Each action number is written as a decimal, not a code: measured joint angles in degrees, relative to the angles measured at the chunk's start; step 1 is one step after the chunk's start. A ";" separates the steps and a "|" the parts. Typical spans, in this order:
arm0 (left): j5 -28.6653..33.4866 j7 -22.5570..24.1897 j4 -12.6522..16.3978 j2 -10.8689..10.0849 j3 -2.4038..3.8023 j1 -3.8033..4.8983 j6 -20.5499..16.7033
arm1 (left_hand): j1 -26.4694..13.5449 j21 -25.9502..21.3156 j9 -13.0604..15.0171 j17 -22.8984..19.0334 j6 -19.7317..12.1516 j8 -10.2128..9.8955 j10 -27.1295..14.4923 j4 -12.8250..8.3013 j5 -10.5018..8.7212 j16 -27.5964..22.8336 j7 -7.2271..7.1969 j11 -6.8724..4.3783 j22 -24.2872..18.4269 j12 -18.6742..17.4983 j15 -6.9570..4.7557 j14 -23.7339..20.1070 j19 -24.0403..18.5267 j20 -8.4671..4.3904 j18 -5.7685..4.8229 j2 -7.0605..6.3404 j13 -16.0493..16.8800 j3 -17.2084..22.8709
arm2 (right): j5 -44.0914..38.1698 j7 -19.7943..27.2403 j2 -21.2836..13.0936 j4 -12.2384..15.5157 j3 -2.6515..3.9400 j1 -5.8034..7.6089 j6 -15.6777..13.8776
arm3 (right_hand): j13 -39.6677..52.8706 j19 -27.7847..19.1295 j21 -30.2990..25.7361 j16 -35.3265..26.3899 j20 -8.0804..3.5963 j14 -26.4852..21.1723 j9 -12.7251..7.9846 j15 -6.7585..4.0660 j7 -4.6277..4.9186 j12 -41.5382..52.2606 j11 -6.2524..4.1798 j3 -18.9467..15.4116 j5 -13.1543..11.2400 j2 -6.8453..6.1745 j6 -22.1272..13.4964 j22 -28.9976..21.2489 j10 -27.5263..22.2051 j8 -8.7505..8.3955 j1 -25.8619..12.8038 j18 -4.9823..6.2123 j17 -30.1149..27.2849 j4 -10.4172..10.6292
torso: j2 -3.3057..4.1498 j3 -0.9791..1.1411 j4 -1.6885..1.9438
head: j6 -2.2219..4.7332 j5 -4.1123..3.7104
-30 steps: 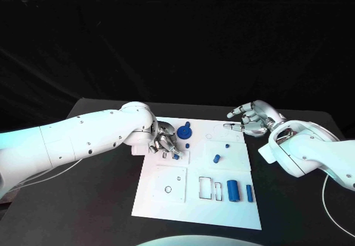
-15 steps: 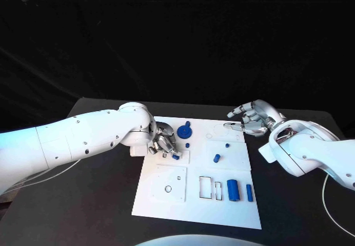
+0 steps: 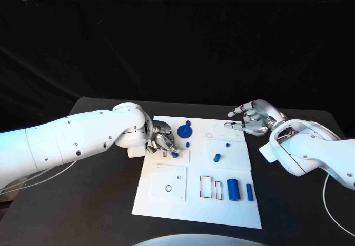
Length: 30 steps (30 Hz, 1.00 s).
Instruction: Assemble the parts on the task board
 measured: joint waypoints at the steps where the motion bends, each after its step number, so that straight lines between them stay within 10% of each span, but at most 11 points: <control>1: -0.35 0.01 0.31 -0.12 0.00 -0.09 -0.48 | -0.36 0.00 0.02 0.00 0.00 0.05 0.19 0.01 0.23 0.00 0.00 -0.18 0.14 0.19 0.00 0.00 0.00 0.00 0.00 -0.25 0.26 0.01 | 0.00 0.00 -0.01 0.00 0.00 0.00 0.00 | 0.00 0.00 0.00 0.00 0.00 0.00 0.00 0.00 0.00 0.00 0.00 0.00 0.00 0.00 0.00 0.00 0.00 0.00 0.00 0.00 0.00 0.00 | -0.01 0.01 -0.01 | -0.01 0.03; 30: -13.95 0.12 2.15 0.07 -0.32 -2.04 -6.36 | -3.75 0.73 3.65 0.00 1.25 0.88 1.72 -1.00 4.88 0.00 -0.41 -0.90 1.16 0.80 -0.80 0.00 0.82 -0.82 -0.94 -1.83 0.24 2.45 | -0.13 0.05 0.18 -0.25 0.00 -0.07 -0.03 | -0.01 0.00 0.00 -0.22 0.00 0.00 -0.01 0.00 0.00 0.00 0.00 0.00 0.00 0.00 0.00 -0.02 0.00 0.00 0.00 0.00 0.04 0.00 | 0.01 -0.13 -0.06 | -0.06 0.64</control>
